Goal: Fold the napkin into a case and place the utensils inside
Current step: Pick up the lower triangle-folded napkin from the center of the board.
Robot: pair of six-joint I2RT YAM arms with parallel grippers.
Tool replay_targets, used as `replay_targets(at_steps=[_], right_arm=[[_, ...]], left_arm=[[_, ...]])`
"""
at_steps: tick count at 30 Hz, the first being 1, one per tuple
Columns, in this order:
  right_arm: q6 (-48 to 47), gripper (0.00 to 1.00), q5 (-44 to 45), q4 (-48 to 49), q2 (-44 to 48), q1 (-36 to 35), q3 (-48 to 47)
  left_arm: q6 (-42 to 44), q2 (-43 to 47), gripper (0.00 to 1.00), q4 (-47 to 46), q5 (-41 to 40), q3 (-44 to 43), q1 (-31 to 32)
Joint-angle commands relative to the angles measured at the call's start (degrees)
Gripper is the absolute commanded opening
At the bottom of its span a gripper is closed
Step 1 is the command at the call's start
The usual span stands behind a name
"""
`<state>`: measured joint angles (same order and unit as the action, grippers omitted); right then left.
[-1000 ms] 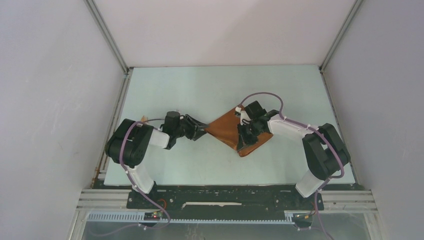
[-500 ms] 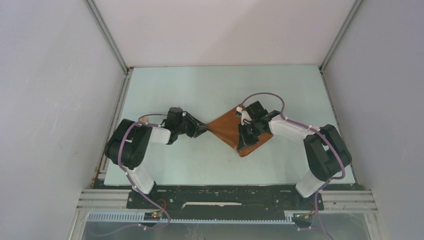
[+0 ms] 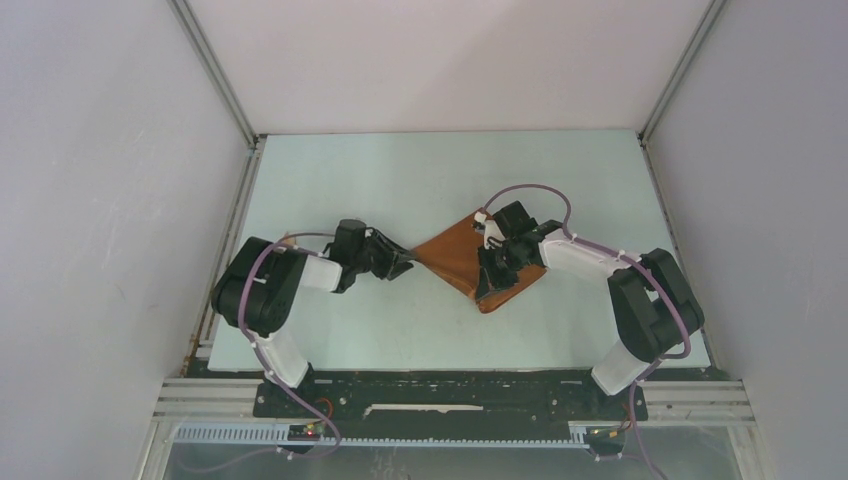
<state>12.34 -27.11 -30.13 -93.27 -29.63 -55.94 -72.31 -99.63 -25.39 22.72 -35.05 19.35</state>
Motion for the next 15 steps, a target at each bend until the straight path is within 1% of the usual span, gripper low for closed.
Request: replay_targets(at_steps=[1,6,10,13,15], right_arm=[[0.41,0.0,-0.44,1.09,2.07,0.36,0.05],[0.41,0.0,0.07,0.62,2.43,0.36,0.06],[0.86,0.0,0.85,0.9,2.48,0.44,0.51],[1.56,0.0,0.98,1.3,2.81,1.15,1.31],[1.91,0.0,1.19,1.64,3.17,1.67,1.9]], left_arm=[[-0.38,-1.57,0.4,-2.62,0.24,-1.61,0.34],[0.75,-1.0,0.29,-2.33,-0.58,-2.76,0.38],[2.44,0.49,0.2,0.38,-1.51,-4.01,0.4],[3.29,1.05,0.11,2.23,-2.0,-5.4,0.52],[3.28,0.95,0.01,2.79,-1.99,-6.28,0.71]])
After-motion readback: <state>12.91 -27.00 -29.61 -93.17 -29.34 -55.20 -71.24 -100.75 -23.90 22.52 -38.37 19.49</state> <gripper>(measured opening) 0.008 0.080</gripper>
